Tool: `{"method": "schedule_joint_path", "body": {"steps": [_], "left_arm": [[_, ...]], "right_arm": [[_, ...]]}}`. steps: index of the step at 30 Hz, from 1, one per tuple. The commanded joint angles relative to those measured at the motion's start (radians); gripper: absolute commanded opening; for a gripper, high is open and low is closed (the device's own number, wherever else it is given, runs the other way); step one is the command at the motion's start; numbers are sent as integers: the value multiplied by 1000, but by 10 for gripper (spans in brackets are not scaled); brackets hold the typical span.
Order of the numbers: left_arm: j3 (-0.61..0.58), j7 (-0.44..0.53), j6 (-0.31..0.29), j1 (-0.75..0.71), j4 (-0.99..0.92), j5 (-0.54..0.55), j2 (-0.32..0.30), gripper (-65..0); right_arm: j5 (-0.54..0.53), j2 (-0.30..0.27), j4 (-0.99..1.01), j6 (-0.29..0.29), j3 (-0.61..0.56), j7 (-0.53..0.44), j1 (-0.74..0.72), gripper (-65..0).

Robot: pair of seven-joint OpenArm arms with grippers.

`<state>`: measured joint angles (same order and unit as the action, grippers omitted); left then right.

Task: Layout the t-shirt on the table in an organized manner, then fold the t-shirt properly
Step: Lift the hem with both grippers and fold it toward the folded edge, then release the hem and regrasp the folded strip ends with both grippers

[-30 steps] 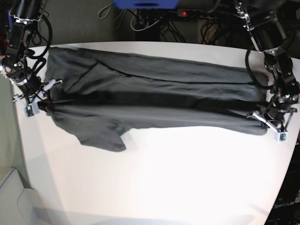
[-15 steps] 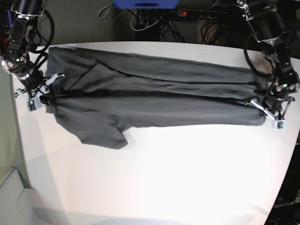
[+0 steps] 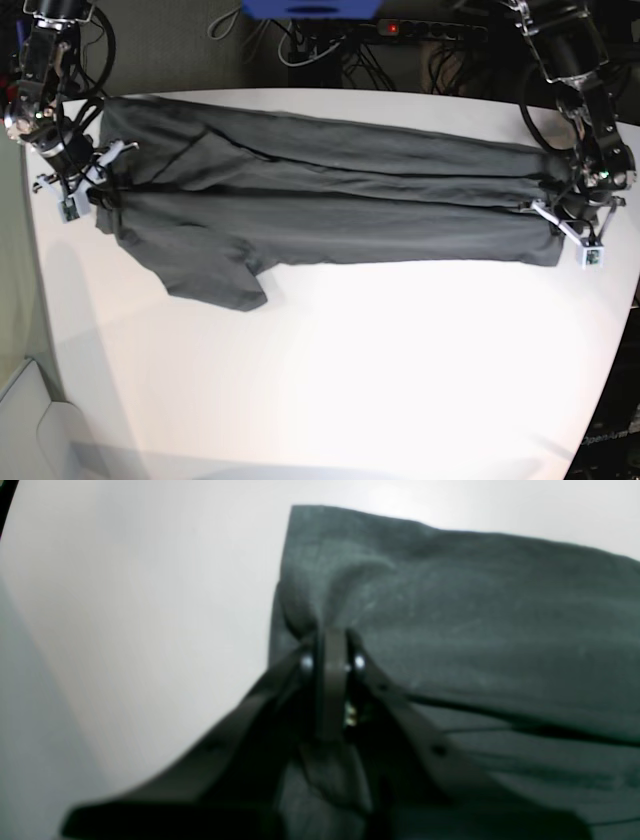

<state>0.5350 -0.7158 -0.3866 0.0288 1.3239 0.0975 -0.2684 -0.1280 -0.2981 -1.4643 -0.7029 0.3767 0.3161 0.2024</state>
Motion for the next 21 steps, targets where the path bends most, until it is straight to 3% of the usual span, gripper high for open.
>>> {"method": "schedule_joint_path", "body": {"steps": [1,6,19,21], "left_arm": [[9,-6,4,16,15,1,-22,-648],[10,-89,2,26,29,8,-29,-648],[3,-94,2,16,15,0,-33,-644],[3,-95,2,16,15,0,-33,-619]], "right_arm": [[-11,-20,-19,5,6,-27,-1,-650],[-9,-40,-19,5,2,-27,15,-650],[-6,-43,-14,5,5,-18,15,-650],[-3,-46,-14,5,5,-18,15,-629]]}}
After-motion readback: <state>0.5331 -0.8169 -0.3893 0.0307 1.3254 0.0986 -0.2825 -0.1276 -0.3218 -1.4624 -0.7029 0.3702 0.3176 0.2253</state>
